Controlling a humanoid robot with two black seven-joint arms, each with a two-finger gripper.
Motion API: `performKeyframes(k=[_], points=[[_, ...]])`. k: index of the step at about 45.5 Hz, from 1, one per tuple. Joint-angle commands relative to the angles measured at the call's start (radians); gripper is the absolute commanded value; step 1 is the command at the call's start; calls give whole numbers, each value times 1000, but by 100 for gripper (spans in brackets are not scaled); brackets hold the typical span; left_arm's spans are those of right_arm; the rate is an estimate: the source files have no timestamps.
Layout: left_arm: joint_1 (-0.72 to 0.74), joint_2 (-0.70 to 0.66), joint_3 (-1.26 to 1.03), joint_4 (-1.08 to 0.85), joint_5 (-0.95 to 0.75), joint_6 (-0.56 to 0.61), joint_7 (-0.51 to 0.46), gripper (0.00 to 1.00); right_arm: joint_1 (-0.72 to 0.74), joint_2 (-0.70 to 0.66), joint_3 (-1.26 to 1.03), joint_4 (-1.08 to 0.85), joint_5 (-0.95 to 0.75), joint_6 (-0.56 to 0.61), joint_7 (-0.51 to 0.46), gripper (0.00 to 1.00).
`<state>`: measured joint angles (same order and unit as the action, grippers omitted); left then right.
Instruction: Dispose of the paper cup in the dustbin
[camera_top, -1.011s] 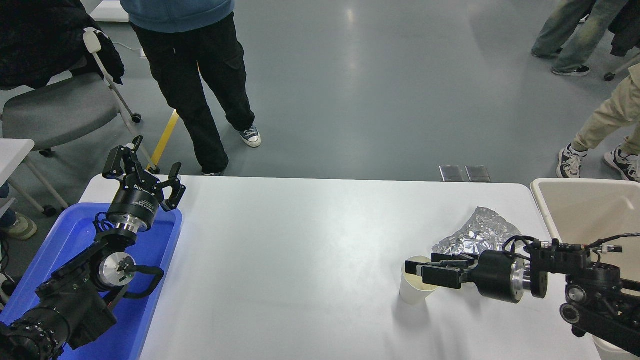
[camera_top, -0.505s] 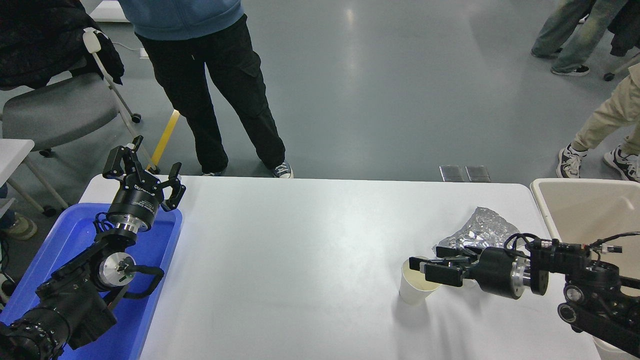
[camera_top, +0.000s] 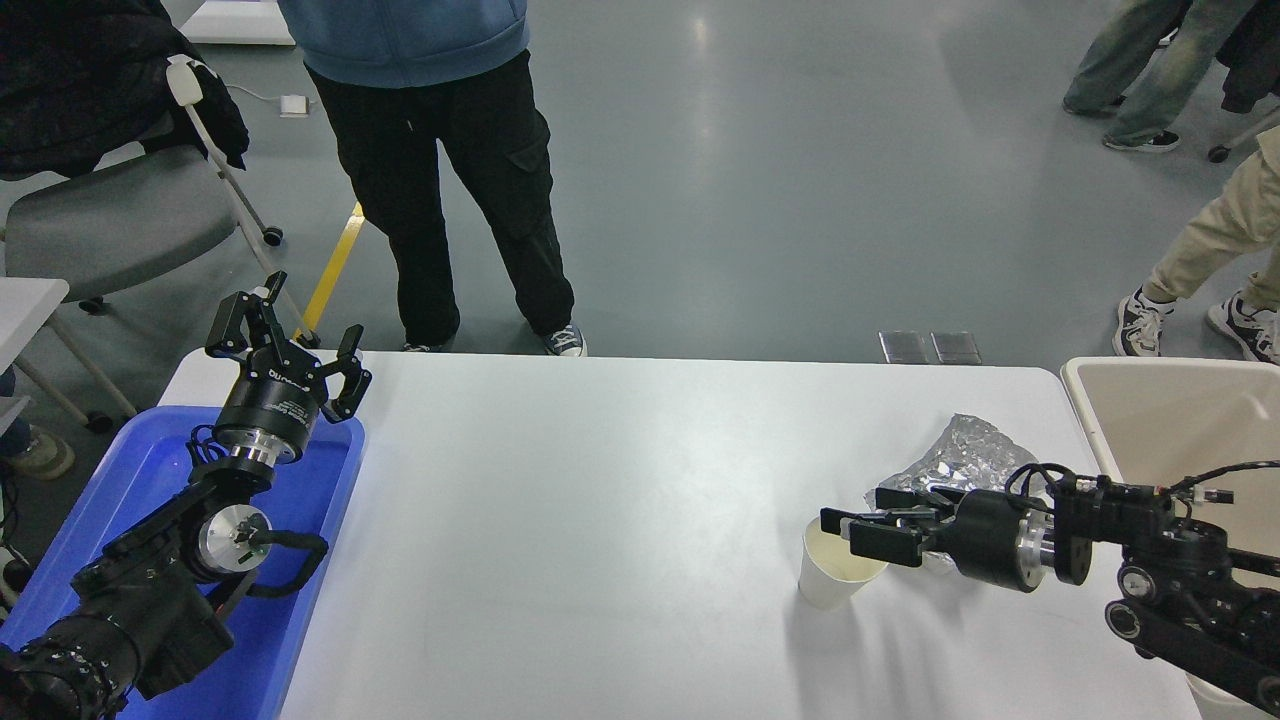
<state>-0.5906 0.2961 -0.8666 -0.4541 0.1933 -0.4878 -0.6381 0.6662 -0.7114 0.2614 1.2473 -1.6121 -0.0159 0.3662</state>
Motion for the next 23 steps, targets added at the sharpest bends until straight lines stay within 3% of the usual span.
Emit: performKeyframes(k=[1, 23], points=[[0, 0, 0, 0, 0, 0, 0, 100, -7, 16, -2, -48, 0, -15, 0, 99], [0, 0, 0, 0, 0, 0, 0, 100, -56, 59, -2, -112, 1, -27, 26, 99]])
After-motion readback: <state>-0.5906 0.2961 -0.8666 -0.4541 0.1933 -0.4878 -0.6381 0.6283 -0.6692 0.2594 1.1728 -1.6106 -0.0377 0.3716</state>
